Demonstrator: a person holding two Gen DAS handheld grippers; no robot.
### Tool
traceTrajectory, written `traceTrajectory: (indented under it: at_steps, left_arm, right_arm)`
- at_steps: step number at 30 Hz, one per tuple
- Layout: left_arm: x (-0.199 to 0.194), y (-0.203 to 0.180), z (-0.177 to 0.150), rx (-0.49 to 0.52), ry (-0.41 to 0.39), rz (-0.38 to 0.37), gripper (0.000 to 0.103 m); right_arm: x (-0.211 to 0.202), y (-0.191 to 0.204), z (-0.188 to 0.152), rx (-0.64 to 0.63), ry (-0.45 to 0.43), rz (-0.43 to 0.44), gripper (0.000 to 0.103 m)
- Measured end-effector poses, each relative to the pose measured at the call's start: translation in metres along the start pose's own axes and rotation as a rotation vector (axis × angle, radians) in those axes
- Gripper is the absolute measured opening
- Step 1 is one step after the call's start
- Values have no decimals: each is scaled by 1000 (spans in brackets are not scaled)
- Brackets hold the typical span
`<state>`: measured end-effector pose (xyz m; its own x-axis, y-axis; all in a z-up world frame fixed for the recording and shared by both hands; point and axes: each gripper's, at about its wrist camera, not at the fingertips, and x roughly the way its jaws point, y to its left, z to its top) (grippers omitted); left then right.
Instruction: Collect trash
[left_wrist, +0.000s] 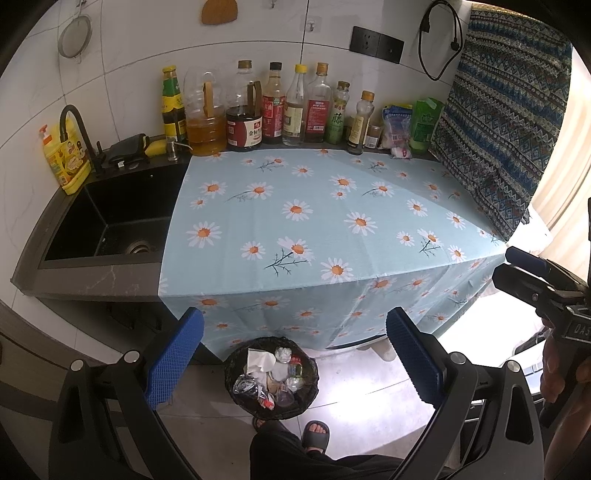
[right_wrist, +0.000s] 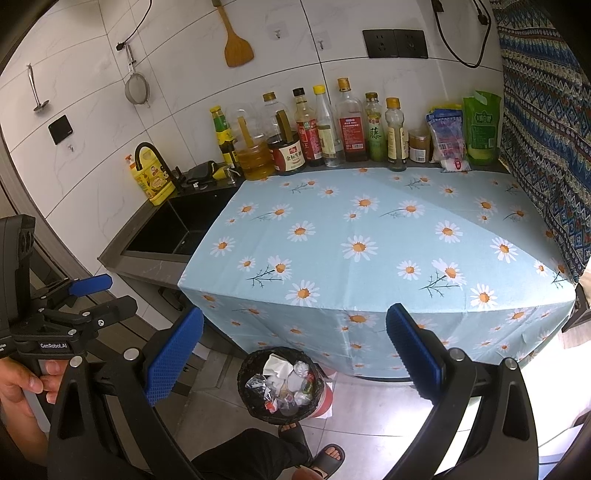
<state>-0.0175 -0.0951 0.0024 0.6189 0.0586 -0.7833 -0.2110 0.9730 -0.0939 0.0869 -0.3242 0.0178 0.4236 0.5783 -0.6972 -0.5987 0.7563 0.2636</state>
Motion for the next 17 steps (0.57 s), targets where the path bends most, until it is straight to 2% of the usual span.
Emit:
traceTrajectory:
  at_steps: [17]
  left_arm:
    - [1,-5,-2,-17,8,-2,96]
  right_arm:
    - [0,1,2,-1,1,1,98]
